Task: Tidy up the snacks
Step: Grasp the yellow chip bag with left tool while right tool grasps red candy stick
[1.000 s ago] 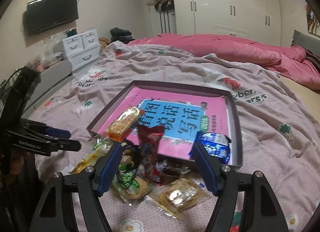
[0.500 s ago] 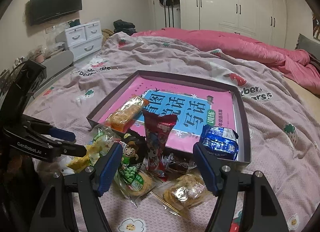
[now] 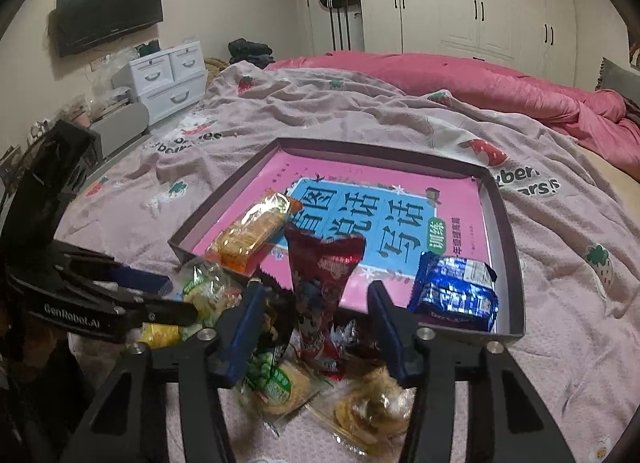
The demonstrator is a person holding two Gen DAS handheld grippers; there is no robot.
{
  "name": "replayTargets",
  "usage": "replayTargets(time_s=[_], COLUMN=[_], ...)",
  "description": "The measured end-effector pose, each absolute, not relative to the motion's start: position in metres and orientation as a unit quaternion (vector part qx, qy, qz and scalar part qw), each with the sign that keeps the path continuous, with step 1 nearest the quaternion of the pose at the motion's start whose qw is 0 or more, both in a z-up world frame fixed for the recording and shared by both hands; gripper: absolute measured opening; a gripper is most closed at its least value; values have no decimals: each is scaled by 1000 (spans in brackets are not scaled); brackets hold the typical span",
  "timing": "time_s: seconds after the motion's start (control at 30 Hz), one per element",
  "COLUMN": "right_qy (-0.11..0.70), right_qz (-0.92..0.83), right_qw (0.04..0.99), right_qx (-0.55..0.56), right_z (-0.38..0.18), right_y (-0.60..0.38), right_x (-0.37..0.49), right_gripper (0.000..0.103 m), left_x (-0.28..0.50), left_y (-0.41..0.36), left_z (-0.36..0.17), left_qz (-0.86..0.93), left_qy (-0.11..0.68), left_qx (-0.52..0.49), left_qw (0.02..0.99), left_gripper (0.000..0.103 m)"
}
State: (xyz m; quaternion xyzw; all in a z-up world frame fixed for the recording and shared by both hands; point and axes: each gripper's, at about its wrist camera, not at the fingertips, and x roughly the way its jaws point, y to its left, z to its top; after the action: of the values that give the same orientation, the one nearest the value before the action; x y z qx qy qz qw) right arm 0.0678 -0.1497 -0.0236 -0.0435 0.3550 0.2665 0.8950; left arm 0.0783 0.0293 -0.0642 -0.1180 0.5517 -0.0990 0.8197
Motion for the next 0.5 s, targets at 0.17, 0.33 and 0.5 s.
replayTargets(time_s=[0.17, 0.33, 0.5], right_qy=[361, 362, 356], right_qz=[269, 278, 277], right_qw=[892, 889, 892], right_qx=[-37, -33, -39], right_z=[-27, -29, -27], right_y=[-145, -145, -147], right_x=[79, 80, 77], right_gripper=[37, 30, 25], left_x=[82, 84, 86], left_y=[28, 24, 11], left_z=[-67, -70, -74], left_qz=[-98, -100, -101], left_qy=[553, 555, 560], left_qx=[-127, -134, -107], left_qw=[817, 815, 816], left_gripper=[61, 53, 33])
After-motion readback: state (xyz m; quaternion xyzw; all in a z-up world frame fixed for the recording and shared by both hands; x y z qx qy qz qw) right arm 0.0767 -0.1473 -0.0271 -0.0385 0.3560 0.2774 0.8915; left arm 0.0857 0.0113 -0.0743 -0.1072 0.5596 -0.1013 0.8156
